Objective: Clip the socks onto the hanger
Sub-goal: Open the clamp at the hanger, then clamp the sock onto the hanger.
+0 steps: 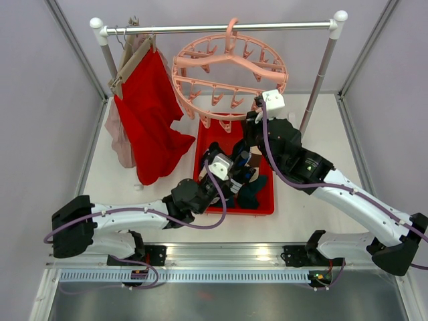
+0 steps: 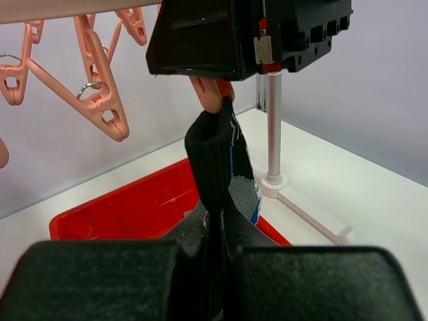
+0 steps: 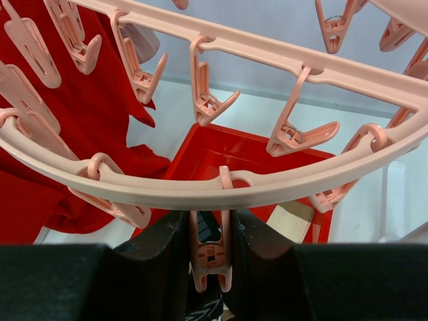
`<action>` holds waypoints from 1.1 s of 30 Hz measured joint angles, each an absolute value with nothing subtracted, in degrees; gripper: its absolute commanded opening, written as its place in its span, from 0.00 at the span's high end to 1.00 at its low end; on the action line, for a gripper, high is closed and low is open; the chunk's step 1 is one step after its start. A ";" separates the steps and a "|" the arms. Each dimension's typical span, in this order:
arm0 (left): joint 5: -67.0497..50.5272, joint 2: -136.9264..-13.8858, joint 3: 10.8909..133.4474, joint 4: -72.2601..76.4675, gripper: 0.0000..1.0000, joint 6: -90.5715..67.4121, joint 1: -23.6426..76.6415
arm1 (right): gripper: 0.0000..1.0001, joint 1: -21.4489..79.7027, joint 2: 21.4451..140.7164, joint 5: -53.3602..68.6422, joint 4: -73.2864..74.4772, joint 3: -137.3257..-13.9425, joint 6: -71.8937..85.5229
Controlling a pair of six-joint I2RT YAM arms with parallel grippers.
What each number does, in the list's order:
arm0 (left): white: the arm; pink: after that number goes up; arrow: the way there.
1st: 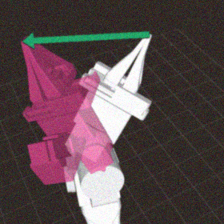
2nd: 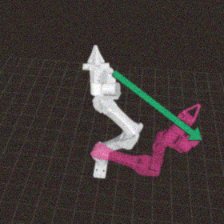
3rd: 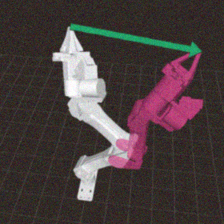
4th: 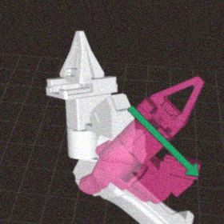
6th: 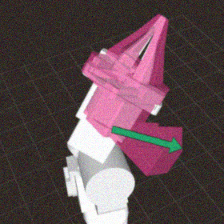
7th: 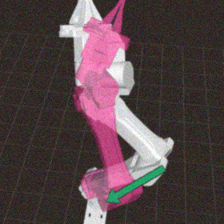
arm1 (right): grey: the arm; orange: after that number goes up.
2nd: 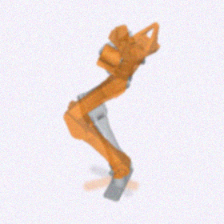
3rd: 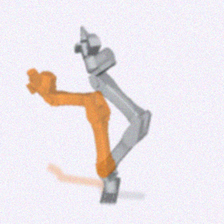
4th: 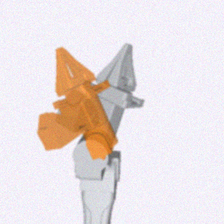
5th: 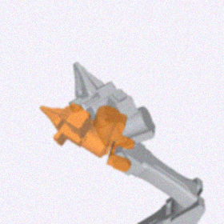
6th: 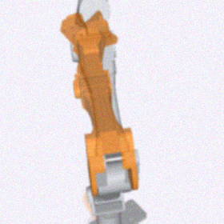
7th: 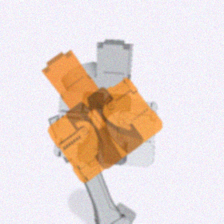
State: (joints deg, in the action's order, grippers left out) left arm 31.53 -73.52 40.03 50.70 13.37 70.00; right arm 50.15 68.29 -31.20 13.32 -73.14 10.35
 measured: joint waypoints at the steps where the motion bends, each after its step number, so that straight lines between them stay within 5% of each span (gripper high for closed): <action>1: 31.64 -73.52 40.10 50.70 0.98 13.39 70.00 | 1.00 50.15 68.34 -31.35 13.45 -73.21 10.35; 33: 37.36 -77.32 44.86 49.82 0.98 13.82 70.15 | 1.00 50.17 68.31 -34.57 15.27 -73.58 10.59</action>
